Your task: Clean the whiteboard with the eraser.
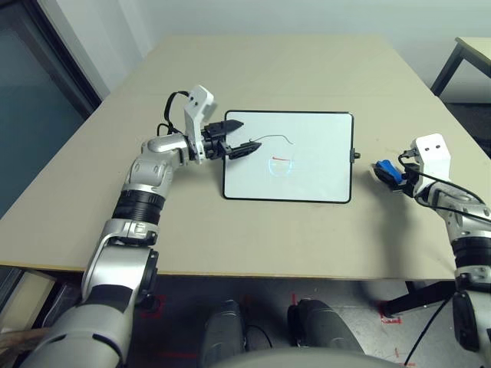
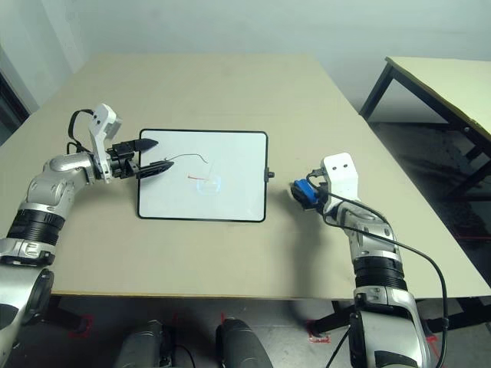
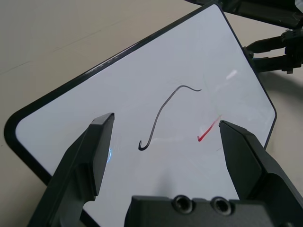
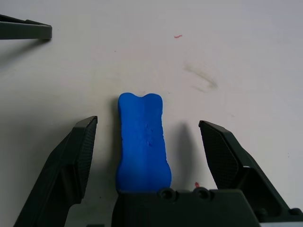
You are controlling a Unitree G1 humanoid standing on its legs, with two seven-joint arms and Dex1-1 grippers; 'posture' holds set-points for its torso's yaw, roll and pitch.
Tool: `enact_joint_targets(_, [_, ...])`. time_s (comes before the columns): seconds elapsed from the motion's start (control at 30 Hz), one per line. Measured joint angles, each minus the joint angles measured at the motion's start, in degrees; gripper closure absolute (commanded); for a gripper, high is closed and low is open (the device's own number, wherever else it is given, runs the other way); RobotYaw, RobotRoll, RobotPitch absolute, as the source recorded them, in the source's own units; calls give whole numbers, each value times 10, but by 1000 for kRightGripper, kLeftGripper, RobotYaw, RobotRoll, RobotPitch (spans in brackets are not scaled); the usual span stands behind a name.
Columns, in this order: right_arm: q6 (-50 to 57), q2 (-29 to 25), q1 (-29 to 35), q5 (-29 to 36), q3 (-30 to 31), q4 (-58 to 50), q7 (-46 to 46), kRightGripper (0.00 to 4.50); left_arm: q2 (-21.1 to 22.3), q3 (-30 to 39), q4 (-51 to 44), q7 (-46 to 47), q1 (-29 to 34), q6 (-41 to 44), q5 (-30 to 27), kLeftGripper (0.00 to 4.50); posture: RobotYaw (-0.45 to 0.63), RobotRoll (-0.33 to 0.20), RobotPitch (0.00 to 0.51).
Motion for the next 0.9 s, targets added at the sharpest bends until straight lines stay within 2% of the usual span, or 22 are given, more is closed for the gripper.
enact_joint_targets(0.03, [5,2,4,1,-1,-4,-2,612,0,0,-4,0,0,3,0,0,-209,0,28])
enact_joint_targets(0.3, [57,8,24,10,-8,-43,-19,3212,0,-5,-27,-5,2,21,0,0,-218,0,36])
enact_joint_targets(0.4, [60,9,24,11,-10,-47,-26,3833,0,-5,-32,-5,2,24,0,0,-223,0,38])
enact_joint_targets(0.6, [70,9,15,15,-18,-81,-37,3884,-1,-7,-34,-7,3,29,0,0,-235,0,41])
enact_joint_targets(0.77, [131,15,-51,36,-17,-180,-35,3884,-4,-14,-38,-13,6,40,0,0,-244,0,41])
enact_joint_targets(0.9, [234,31,-110,62,24,-269,-20,3884,-2,-23,-37,-15,6,55,3,0,-244,0,35])
